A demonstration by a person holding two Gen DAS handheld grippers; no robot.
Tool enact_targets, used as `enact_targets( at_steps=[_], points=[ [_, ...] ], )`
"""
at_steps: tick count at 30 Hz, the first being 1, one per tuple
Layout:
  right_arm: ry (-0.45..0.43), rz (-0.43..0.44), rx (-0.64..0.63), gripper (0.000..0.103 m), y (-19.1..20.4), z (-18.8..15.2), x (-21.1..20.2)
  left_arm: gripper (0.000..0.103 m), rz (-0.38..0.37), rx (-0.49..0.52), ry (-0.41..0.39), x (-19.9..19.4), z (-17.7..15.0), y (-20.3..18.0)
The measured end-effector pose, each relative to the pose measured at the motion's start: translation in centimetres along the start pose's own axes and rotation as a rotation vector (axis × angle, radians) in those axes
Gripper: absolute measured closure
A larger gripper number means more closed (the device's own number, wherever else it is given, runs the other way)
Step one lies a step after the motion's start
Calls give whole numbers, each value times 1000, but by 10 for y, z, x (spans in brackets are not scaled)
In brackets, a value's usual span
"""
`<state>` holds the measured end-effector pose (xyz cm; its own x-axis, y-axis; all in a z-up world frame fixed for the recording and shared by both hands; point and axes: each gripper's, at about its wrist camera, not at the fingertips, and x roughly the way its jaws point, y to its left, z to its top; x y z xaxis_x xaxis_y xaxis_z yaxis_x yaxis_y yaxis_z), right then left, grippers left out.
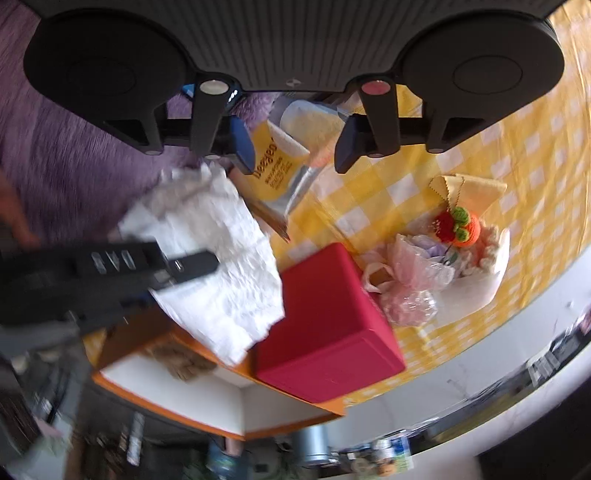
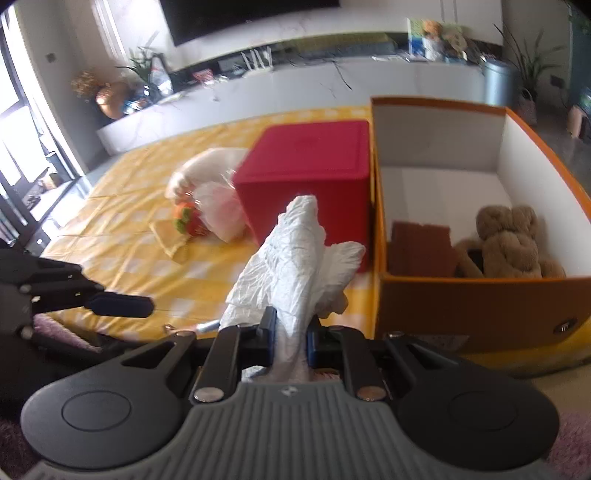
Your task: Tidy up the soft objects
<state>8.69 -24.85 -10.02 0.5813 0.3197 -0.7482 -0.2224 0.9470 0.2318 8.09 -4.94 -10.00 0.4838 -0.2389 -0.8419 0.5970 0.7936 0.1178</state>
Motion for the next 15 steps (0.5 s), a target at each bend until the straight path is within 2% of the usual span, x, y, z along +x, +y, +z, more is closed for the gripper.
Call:
enact_targets(
  at_steps=[2,12,15],
  points=[
    [9,-5,15,89,-4,2,2,33,-1,70,12,7,-6,-8],
    [25,-32,-6,89,1,-1,6,27,40,329,66,46,-7,-27],
    [38,-47,2,89,-1,0,11,26,37,360,86,55,-5,-29]
  ],
)
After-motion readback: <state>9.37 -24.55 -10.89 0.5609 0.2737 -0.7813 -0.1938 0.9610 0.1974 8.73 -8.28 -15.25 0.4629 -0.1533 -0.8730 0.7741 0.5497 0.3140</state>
